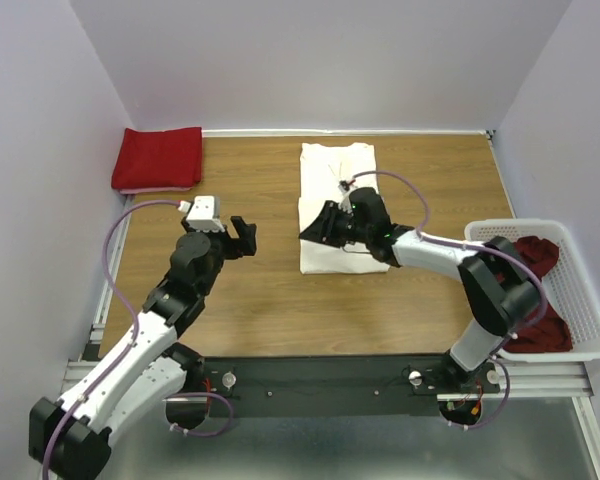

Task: Fold and stack the t-shirts
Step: Fold the tshirt

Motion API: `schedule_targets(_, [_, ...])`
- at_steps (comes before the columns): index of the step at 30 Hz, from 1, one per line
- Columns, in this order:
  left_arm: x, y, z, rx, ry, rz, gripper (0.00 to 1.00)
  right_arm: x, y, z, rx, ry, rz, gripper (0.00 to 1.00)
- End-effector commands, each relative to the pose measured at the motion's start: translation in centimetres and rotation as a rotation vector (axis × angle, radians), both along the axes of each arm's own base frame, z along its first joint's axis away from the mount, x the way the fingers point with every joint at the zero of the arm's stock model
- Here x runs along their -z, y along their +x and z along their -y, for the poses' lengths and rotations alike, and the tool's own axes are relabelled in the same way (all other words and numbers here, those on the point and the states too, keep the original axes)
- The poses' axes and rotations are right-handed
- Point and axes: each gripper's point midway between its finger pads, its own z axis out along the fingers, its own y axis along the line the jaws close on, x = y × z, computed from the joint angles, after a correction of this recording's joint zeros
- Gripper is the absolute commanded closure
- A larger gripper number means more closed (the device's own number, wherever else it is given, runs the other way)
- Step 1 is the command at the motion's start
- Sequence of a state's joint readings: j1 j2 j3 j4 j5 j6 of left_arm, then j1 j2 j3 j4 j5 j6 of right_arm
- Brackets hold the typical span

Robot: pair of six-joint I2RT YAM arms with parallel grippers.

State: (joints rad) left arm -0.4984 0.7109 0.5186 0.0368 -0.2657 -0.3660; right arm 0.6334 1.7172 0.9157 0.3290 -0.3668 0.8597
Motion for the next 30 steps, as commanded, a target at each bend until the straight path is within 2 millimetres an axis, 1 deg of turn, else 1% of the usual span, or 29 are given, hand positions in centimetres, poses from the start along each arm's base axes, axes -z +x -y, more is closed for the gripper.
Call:
schedule_targets(1, [1.9,0.9,2.3,0.072,-0.005,-0.116,0.1,5.1,0.2,10.3,0.185,-0.528,-0.016,0.52])
schedule_targets(2, [4.2,0.9,3.0,0.088,0.0,-0.21,0.1,4.1,0.4,11.9,0.234,-0.57,0.007,0.51])
schedule_targets(3, [4.2,1.1,3.7,0.095,-0.009,-0.237,0.11,4.7,-0.7,13.9,0.251,-0.661,-0.022,0.49])
schedule_targets(4, [5.0,1.1,4.1,0.102,-0.004,-0.272,0.12,4.4,-0.4,16.2,0.314,-0.753,0.004,0.48])
schedule_targets(5, [5.5,0.8,5.2,0.125,0.001,-0.302,0.12,3.6,-0.6,17.5,0.344,-0.793,0.019,0.46])
schedule_targets(6, [6.5,0.9,5.8,0.128,0.025,-0.349,0.12,3.8,-1.2,19.7,0.37,-0.887,0.013,0.43])
schedule_targets(7, [7.0,0.8,6.3,0.134,0.038,-0.373,0.12,3.7,-1.5,20.8,0.385,-0.919,0.006,0.41])
schedule_targets(8, [8.2,0.6,7.3,0.151,0.073,-0.411,0.12,3.5,-1.8,21.7,0.395,-0.937,0.003,0.4])
schedule_targets(9, [8.1,0.7,7.9,0.158,0.084,-0.428,0.12,4.3,-2.7,22.5,0.371,-0.962,-0.026,0.38])
schedule_targets(10, [8.6,0.6,8.4,0.169,0.097,-0.45,0.12,4.6,-2.9,23.2,0.382,-0.97,-0.042,0.38])
schedule_targets(11, [9.9,0.3,9.0,0.182,0.124,-0.497,0.12,5.1,-3.1,23.9,0.377,-0.959,-0.075,0.38])
schedule_targets(12, [10.4,0.4,9.3,0.183,0.13,-0.516,0.13,5.4,-3.3,24.1,0.372,-0.947,-0.093,0.38])
schedule_targets(13, [10.2,0.7,9.8,0.186,0.131,-0.523,0.14,5.9,-3.6,24.3,0.361,-0.943,-0.111,0.38])
schedule_targets(17, [12.9,0.6,10.9,0.208,0.182,-0.608,0.16,7.0,-3.8,23.6,0.314,-0.912,-0.152,0.41])
schedule_targets(19, [13.0,0.8,11.7,0.225,0.191,-0.611,0.16,7.6,-3.8,23.2,0.289,-0.901,-0.167,0.42])
schedule_targets(20, [13.2,0.8,11.8,0.226,0.198,-0.619,0.16,7.9,-3.8,23.1,0.285,-0.9,-0.172,0.42])
schedule_targets(21, [13.9,0.6,11.9,0.227,0.211,-0.642,0.16,8.1,-3.9,23.1,0.281,-0.901,-0.176,0.42])
schedule_targets(25, [15.0,0.8,12.5,0.235,0.237,-0.682,0.18,9.5,-4.1,22.4,0.24,-0.884,-0.201,0.43])
schedule_targets(26, [15.0,1.0,12.7,0.24,0.233,-0.685,0.19,9.8,-4.2,22.2,0.229,-0.88,-0.208,0.43])
schedule_targets(27, [15.6,0.9,12.7,0.242,0.246,-0.705,0.19,10.4,-4.4,22.4,0.224,-0.888,-0.222,0.43])
schedule_targets(30, [16.0,0.9,13.1,0.251,0.251,-0.716,0.2,11.4,-4.7,22.5,0.218,-0.895,-0.245,0.44])
